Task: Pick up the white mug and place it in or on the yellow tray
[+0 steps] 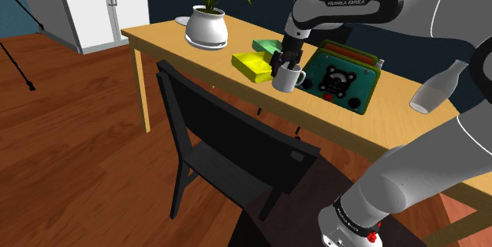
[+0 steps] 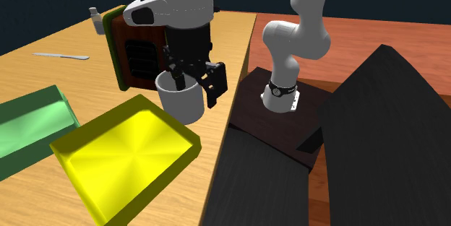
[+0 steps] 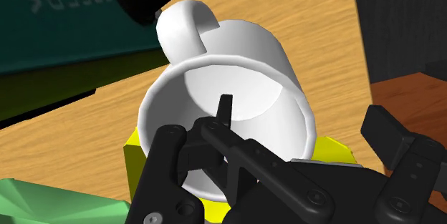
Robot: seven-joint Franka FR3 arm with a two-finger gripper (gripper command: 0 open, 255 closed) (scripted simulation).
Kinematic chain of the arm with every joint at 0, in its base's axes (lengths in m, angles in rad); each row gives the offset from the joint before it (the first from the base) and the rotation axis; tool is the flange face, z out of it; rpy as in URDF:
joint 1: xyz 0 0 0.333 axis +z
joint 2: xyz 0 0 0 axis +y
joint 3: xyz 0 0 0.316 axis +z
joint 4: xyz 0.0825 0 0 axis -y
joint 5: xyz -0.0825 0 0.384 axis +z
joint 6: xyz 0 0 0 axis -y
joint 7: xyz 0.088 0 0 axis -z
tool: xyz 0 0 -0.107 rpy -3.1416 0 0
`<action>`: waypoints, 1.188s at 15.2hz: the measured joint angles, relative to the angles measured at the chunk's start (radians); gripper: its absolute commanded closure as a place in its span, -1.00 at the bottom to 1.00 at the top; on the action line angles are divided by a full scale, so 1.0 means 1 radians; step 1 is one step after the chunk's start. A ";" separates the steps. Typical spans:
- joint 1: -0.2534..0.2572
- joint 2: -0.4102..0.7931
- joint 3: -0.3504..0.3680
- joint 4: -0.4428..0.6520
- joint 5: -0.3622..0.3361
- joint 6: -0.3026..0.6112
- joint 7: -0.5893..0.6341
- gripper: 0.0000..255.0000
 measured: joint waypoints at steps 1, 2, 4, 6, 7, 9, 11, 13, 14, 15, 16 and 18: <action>0.000 0.000 0.000 0.000 0.000 0.000 0.000 1.00; 0.000 0.000 0.000 0.000 0.000 0.000 0.000 1.00; 0.000 0.000 0.000 0.000 0.000 0.000 0.000 1.00; 0.000 0.000 0.000 0.000 0.000 0.000 0.000 1.00; 0.000 0.000 0.000 0.000 0.000 0.000 0.000 1.00; 0.000 0.000 0.000 0.000 0.000 0.000 0.000 1.00; 0.000 0.000 0.000 0.000 0.000 0.000 0.000 1.00; 0.000 -0.001 0.001 0.015 0.000 -0.016 0.001 1.00; 0.000 -0.003 -0.001 0.024 0.000 -0.028 -0.001 1.00; 0.000 -0.005 0.000 0.034 0.000 -0.039 0.000 1.00; 0.000 -0.005 0.001 0.049 0.000 -0.054 0.000 1.00; -0.001 -0.004 -0.001 0.076 0.000 -0.080 -0.002 1.00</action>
